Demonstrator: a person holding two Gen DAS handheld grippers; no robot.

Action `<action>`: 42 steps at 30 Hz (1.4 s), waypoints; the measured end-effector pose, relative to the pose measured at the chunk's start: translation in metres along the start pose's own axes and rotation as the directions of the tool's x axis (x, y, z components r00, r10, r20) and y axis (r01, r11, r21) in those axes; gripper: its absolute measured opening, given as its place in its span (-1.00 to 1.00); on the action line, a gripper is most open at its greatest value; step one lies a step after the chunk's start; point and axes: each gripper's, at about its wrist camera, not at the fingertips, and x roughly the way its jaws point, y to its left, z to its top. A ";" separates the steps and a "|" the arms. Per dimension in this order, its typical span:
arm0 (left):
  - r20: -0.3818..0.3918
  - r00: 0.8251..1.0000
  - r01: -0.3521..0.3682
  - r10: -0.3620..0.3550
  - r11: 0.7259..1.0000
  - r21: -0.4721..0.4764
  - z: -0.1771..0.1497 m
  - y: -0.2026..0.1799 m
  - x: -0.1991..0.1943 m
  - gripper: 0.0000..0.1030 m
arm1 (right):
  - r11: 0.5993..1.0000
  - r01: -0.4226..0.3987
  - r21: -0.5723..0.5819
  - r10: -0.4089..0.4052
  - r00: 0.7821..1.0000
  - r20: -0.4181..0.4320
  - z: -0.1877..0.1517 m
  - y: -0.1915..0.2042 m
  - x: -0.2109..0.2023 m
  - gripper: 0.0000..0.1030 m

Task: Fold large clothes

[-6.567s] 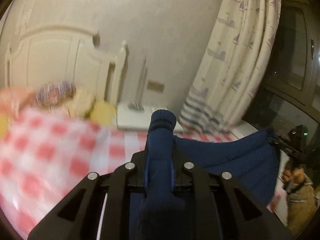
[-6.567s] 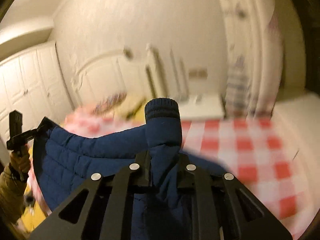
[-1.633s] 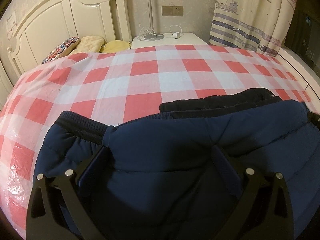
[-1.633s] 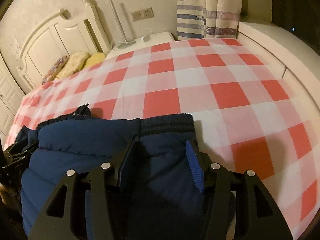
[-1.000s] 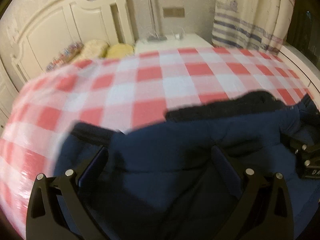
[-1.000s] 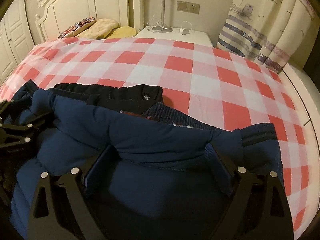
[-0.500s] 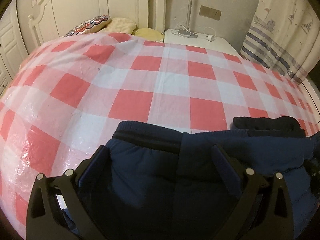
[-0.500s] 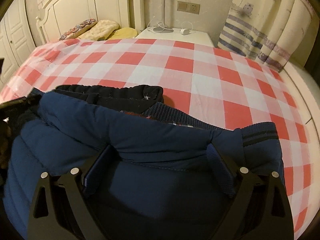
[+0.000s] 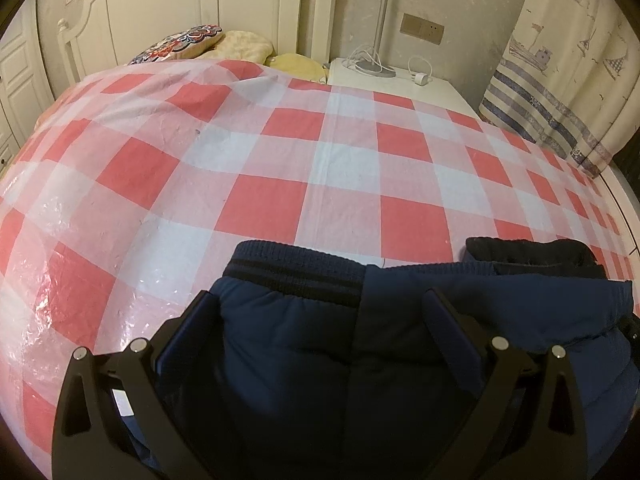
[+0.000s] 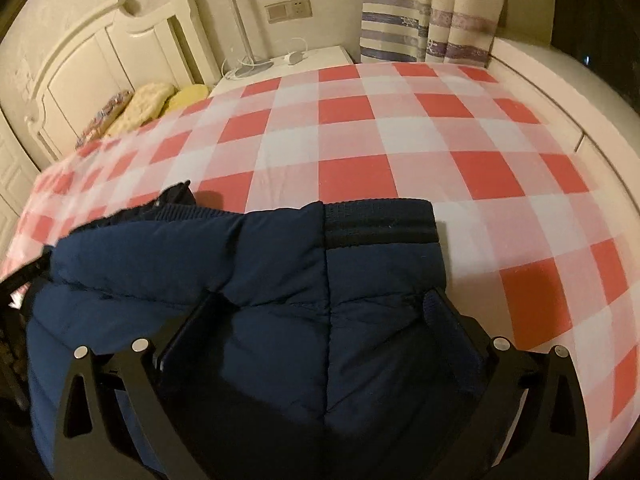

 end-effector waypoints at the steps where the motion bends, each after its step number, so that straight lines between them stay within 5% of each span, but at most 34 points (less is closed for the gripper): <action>1: -0.001 1.000 0.001 -0.001 1.000 -0.001 0.000 0.000 0.000 0.96 | 1.000 0.002 -0.002 -0.002 1.000 0.002 0.000 0.000 -0.001 0.91; 6: 0.057 0.996 -0.065 0.066 0.997 -0.032 -0.005 -0.001 -0.027 0.95 | 0.999 0.039 0.029 -0.042 0.993 0.109 -0.003 0.002 -0.037 0.87; 9: 0.133 0.990 0.039 -0.039 0.999 0.004 -0.018 -0.021 -0.074 0.95 | 0.997 -0.068 -0.046 0.075 0.982 0.175 -0.008 0.026 -0.076 0.89; 11: 0.160 0.984 0.064 -0.082 0.992 0.111 -0.035 -0.052 -0.100 0.95 | 0.984 -0.074 -0.163 0.105 0.976 0.190 -0.015 0.054 -0.093 0.90; 14: 0.146 0.988 0.015 -0.051 0.971 0.239 -0.061 -0.089 -0.097 0.95 | 0.944 -0.082 -0.319 0.136 0.979 0.151 -0.032 0.097 -0.097 0.90; 16: 0.052 0.999 -0.026 0.011 0.953 0.303 -0.080 -0.104 -0.063 0.96 | 0.917 -0.060 -0.394 0.110 0.989 0.104 -0.047 0.118 -0.082 0.90; 18: 0.059 0.998 -0.016 -0.001 0.959 0.283 -0.082 -0.102 -0.058 0.96 | 0.900 -0.053 -0.433 0.071 0.997 0.027 -0.065 0.130 -0.052 0.90; 27: 0.049 0.998 0.011 -0.024 0.965 0.260 -0.079 -0.091 -0.057 0.96 | 0.917 -0.110 -0.384 0.117 0.993 -0.004 -0.063 0.120 -0.042 0.90; 36: 0.064 0.995 -0.077 0.074 0.996 0.051 -0.091 0.011 -0.086 0.96 | 0.973 0.004 -0.233 0.010 0.998 0.060 -0.065 0.037 -0.079 0.90; 38: 0.057 0.998 -0.020 0.020 1.000 0.001 -0.095 0.023 -0.083 0.96 | 0.984 -0.045 -0.170 0.052 0.998 0.037 -0.070 0.012 -0.071 0.91; 42: 0.058 0.996 -0.065 0.063 0.997 0.035 -0.093 0.014 -0.079 0.96 | 0.985 -0.102 -0.140 0.109 0.993 0.047 -0.076 0.004 -0.063 0.91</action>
